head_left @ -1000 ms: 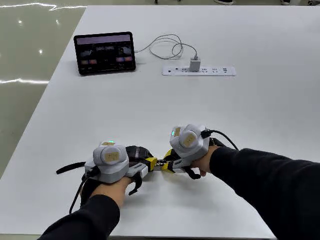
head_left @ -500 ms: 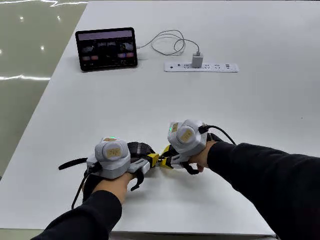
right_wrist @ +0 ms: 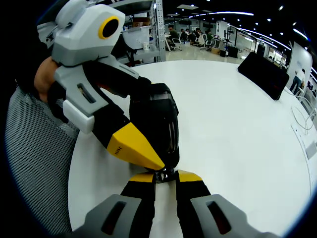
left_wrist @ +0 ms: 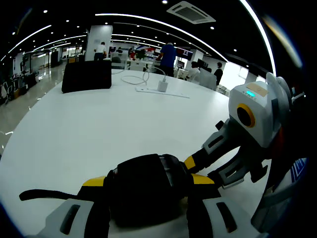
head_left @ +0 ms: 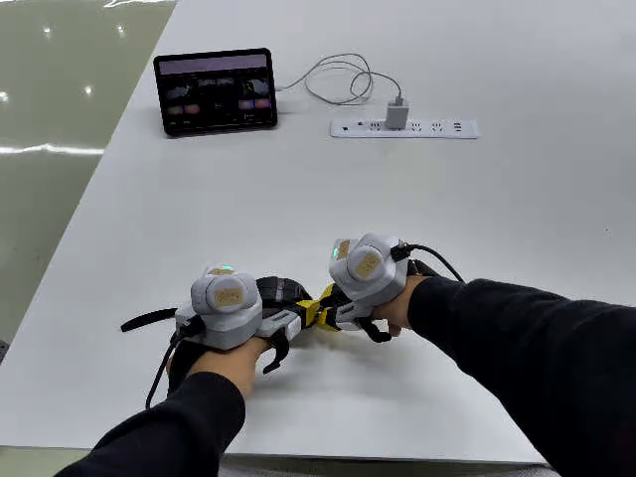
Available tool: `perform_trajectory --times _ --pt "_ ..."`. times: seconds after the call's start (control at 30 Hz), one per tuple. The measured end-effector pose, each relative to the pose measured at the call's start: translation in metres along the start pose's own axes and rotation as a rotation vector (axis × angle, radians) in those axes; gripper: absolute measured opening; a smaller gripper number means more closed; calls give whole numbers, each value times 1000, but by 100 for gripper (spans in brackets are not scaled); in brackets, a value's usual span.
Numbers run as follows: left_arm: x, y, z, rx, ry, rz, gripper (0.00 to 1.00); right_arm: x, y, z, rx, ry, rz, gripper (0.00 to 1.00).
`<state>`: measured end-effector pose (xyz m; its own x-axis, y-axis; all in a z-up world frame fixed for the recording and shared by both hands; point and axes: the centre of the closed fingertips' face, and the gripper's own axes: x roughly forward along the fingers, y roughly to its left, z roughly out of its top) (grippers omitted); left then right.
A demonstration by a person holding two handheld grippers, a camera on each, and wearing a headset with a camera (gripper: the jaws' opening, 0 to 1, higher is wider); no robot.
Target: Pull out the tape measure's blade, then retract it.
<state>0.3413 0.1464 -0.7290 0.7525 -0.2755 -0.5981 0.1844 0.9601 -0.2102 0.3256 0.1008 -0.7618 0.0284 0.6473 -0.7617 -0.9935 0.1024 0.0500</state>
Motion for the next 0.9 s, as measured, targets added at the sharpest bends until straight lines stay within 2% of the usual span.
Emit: perform_trajectory --times 0.33,0.9 --pt "0 -1 0 4 3 -1 58 0 1 0 -2 2 5 11" --pt "-2 -2 -1 6 5 -2 59 -3 5 0 -52 3 -4 11"
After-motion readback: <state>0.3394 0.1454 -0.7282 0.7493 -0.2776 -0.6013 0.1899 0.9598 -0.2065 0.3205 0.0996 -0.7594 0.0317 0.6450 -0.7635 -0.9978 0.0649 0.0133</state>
